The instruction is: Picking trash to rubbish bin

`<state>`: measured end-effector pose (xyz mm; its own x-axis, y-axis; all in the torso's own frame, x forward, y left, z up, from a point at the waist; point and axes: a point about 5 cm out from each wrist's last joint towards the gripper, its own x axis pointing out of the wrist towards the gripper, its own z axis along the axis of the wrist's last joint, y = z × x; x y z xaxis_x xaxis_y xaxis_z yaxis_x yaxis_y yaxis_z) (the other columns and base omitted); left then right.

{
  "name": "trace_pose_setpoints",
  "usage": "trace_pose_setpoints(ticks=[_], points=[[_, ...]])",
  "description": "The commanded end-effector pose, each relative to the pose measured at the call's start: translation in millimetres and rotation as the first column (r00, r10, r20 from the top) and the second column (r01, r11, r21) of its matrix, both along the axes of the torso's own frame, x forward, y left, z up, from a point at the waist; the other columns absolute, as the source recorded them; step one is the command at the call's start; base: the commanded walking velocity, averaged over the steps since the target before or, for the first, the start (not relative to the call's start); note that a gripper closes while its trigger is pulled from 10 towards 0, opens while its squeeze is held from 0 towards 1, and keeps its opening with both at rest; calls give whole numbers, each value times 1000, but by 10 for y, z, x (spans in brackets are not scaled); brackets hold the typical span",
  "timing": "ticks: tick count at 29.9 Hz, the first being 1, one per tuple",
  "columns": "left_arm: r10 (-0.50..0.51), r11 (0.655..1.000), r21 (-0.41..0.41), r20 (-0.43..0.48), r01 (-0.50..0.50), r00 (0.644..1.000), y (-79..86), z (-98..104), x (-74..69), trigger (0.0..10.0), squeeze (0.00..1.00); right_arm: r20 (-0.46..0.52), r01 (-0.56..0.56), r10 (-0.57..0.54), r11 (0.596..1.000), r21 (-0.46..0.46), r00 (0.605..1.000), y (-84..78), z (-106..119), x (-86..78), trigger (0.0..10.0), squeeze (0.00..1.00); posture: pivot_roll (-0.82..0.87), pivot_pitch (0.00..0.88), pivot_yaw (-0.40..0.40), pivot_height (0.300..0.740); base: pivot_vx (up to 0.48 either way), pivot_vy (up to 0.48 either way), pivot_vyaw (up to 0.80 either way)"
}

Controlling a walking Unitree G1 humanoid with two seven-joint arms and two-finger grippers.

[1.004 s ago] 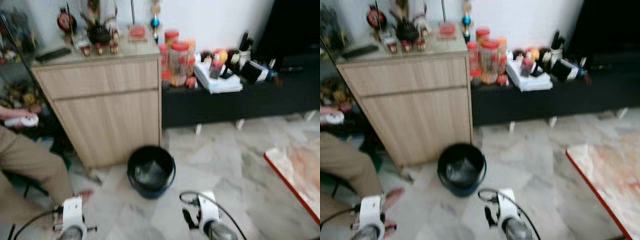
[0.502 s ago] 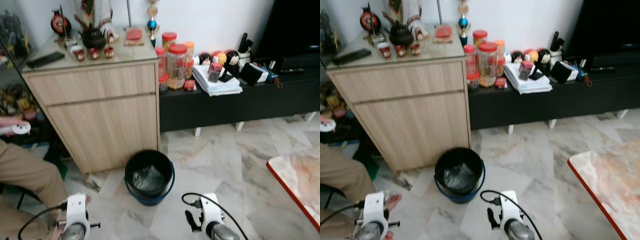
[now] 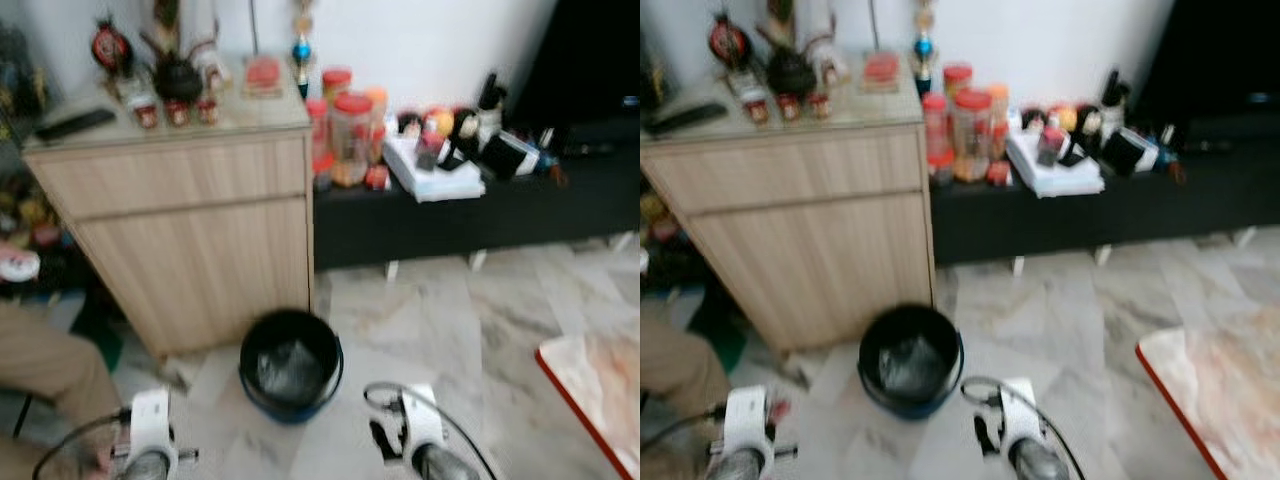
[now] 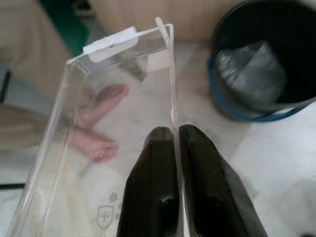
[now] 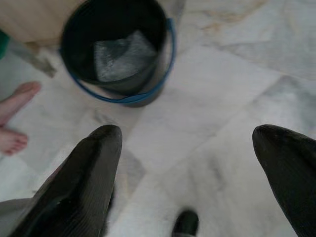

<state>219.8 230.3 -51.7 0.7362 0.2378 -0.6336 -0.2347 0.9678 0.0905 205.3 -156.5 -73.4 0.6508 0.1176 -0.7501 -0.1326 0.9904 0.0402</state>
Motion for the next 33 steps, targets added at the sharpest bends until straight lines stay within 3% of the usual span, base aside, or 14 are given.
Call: trace_pose_setpoints(ticks=[1,33], points=[[8,1000,5,-15,-8,1000,25,-26,-51,10000,0,20,-2,2,1000,-11,1000,-9,27,45,10000,0,104,0,14,740,326,0,763],[6,1000,2,-14,-6,1000,29,-19,-40,10000,0,8,-14,14,1000,9,1000,36,14,25,10000,0,105,0,20,740,327,0,93]])
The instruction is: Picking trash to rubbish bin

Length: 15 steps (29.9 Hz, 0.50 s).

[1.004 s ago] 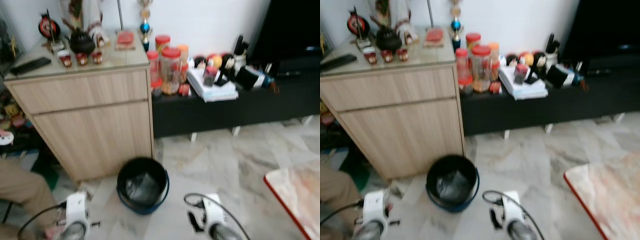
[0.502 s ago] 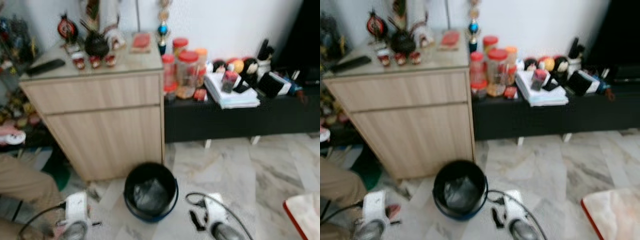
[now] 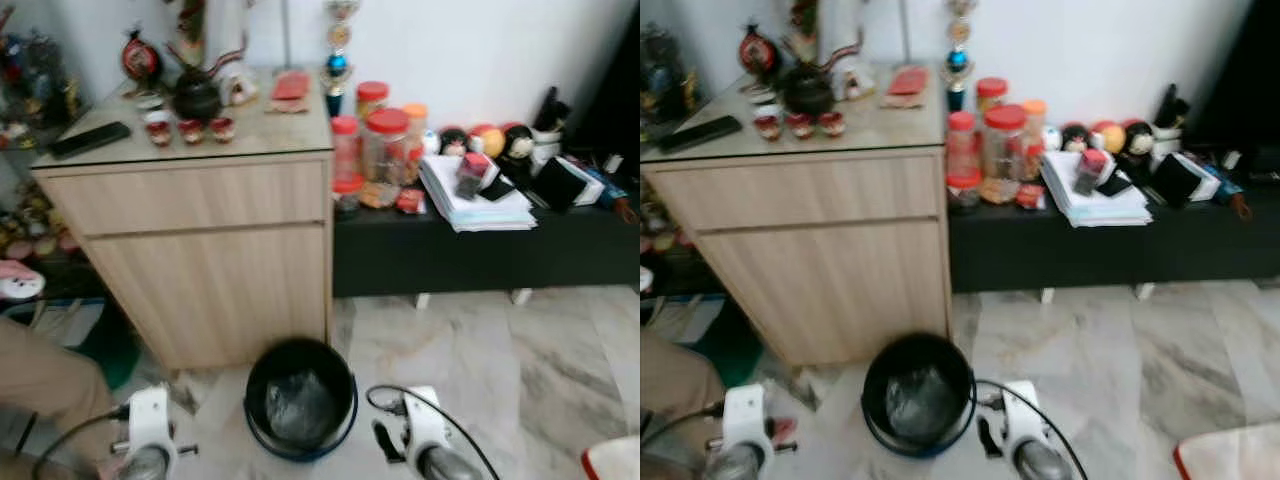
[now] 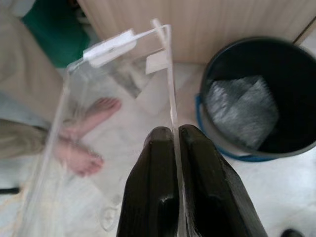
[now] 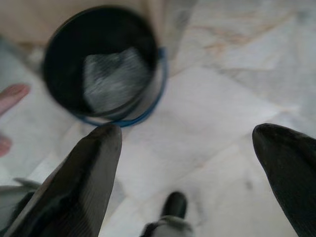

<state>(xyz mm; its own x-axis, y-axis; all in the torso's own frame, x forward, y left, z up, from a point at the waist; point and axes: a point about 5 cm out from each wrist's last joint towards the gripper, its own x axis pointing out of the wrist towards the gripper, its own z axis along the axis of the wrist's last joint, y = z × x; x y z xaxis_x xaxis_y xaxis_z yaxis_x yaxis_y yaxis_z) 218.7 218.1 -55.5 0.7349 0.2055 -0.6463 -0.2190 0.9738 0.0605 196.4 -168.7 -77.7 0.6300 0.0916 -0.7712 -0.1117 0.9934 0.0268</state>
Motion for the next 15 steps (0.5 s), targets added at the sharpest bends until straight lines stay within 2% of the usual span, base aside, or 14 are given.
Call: trace_pose_setpoints(ticks=[1,5,15], points=[[21,999,34,-6,-21,1000,150,18,-29,10000,0,40,-38,37,999,25,999,161,57,115,10000,0,105,0,20,740,326,0,800],[21,999,34,-6,-20,1000,149,18,-30,10000,0,39,-17,15,999,41,999,165,55,112,10000,0,105,0,20,740,325,0,800],[18,999,32,-4,-18,1000,142,20,-23,10000,0,41,-4,3,999,42,999,149,61,123,10000,0,105,0,19,740,328,0,0]])
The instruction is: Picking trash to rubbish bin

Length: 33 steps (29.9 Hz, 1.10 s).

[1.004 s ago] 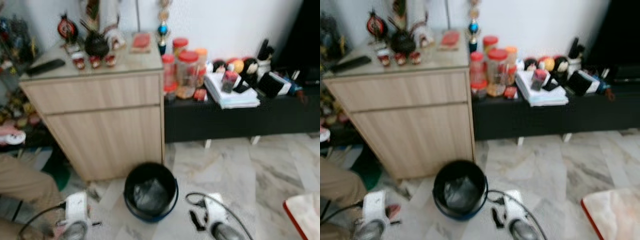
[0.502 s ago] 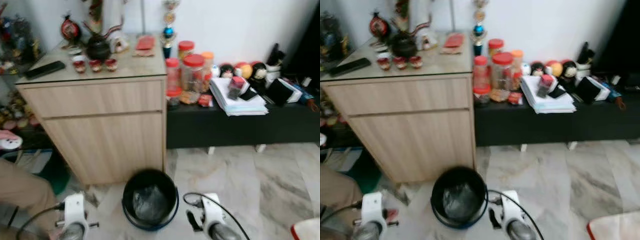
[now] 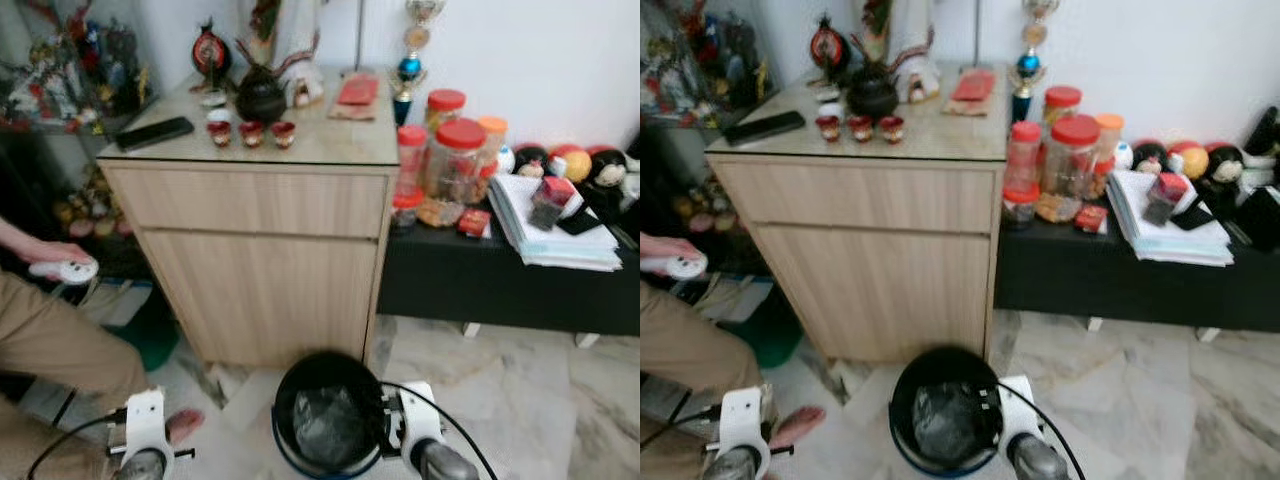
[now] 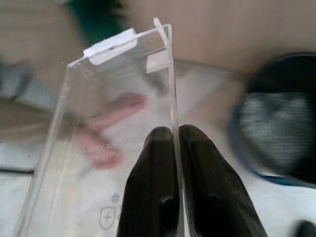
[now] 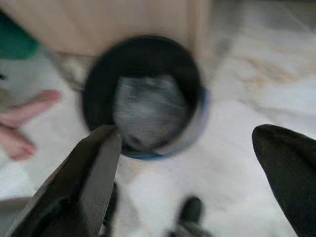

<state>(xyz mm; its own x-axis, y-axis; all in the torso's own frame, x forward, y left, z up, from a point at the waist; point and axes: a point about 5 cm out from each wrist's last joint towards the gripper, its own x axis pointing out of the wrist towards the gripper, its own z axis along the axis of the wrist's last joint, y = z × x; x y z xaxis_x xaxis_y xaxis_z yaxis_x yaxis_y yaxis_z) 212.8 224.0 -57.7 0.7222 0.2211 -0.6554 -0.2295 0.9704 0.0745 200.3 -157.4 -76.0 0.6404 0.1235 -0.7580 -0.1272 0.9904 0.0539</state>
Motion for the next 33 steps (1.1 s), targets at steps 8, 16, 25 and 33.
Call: trace_pose_setpoints(ticks=[8,16,25,33], points=[[-20,1000,-7,27,20,999,16,66,102,10000,0,21,17,-17,1000,9,1000,24,43,83,10000,0,104,0,17,740,326,0,0],[-125,987,-93,74,132,989,-200,139,282,10000,0,38,-5,4,1000,7,999,48,73,135,10000,0,103,1,15,740,327,0,0],[-293,940,-144,128,311,947,-551,222,450,10000,0,120,-81,74,995,54,990,183,228,368,10000,0,88,10,11,740,181,0,0],[-421,862,-193,238,468,875,-918,381,626,10000,0,219,-178,153,979,98,964,316,442,632,10000,0,70,21,1,740,0,0,0]])
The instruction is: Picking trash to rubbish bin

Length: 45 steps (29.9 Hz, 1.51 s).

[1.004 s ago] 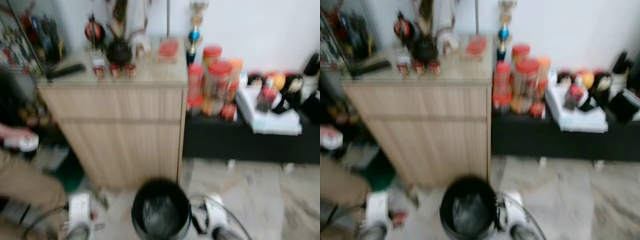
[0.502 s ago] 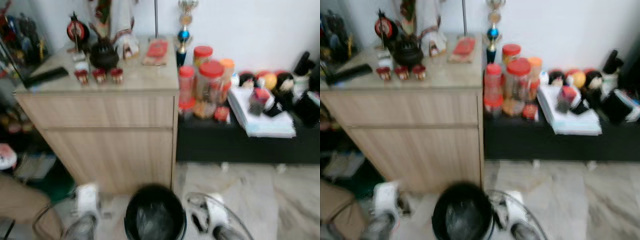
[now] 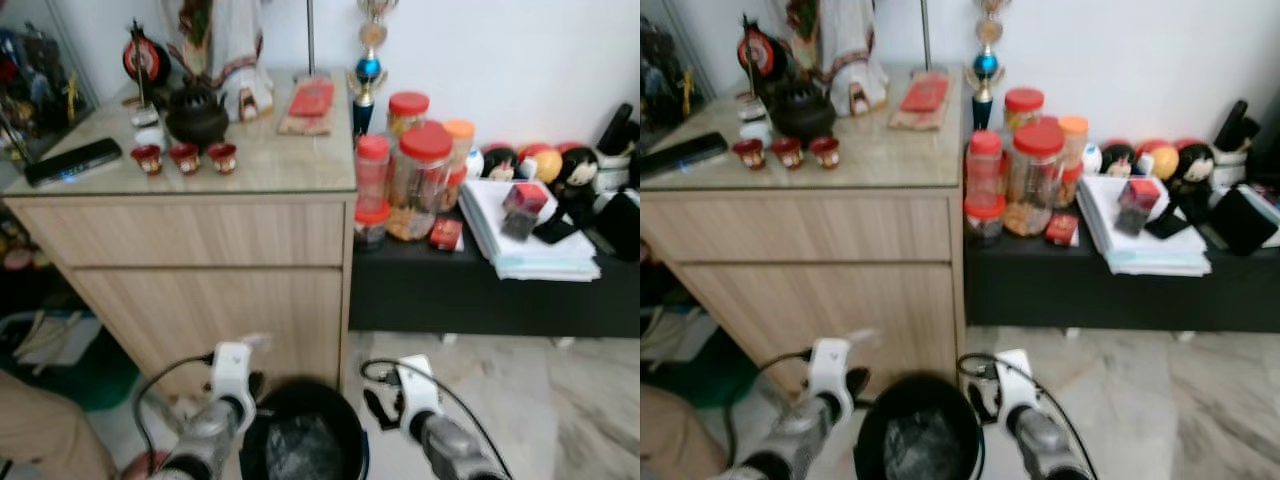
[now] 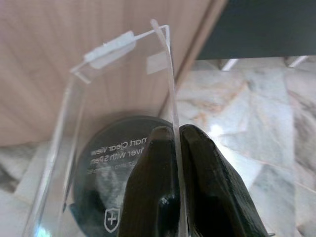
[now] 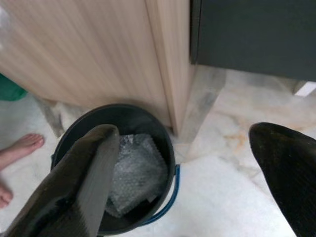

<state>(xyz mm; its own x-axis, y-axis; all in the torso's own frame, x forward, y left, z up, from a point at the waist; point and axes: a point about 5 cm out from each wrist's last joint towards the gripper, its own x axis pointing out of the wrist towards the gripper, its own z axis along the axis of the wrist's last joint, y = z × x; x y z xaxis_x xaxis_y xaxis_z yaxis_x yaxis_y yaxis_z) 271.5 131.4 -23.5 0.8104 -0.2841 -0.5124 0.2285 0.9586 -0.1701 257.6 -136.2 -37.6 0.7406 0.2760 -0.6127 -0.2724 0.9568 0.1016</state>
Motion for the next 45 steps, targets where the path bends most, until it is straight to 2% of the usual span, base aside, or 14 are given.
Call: trace_pose_setpoints(ticks=[1,11,22,23,24,38,40,41,42,44,45], points=[[-20,1000,-10,20,20,1000,-10,45,45,10000,0,32,-46,45,998,34,998,117,68,71,10000,0,68,21,0,740,0,0,0],[-95,992,-82,68,101,993,-228,159,139,10000,0,155,-156,140,983,94,978,252,299,275,10000,0,29,70,-30,740,0,0,0],[-112,986,-108,105,123,988,-315,217,174,10000,4,233,-207,176,972,113,956,188,385,306,10000,0,-12,134,-84,740,0,0,0],[-111,986,-108,109,123,988,-317,222,178,10000,329,236,-209,178,971,112,955,176,385,302,10000,0,-14,138,-88,740,0,0,0],[-108,987,-103,117,120,987,-304,234,191,10000,1000,240,-213,181,971,112,954,157,386,297,10000,0,-16,145,-95,740,0,0,0],[-71,991,-102,140,86,988,-190,260,219,10000,1000,231,-221,192,969,109,954,104,335,224,10000,0,-11,164,-126,740,0,0,0],[-66,995,-70,145,77,987,-168,253,215,10000,1000,221,-219,191,969,111,956,108,318,209,10000,0,-2,161,-126,740,0,0,0],[-64,997,-35,160,70,985,-143,256,215,10000,0,215,-216,189,970,111,958,109,306,201,10000,0,7,157,-123,740,0,0,0],[-64,997,-35,160,70,985,-143,256,215,10000,0,215,-216,189,970,111,958,109,306,201,10000,0,7,157,-123,740,0,0,0],[29,998,43,214,-39,976,36,262,200,10000,0,197,-190,167,976,105,966,89,272,181,10000,0,33,148,-117,740,0,0,0],[39,997,50,219,-51,975,59,262,197,10000,0,196,-187,164,977,105,967,90,271,181,10000,0,33,148,-117,740,0,0,0]])
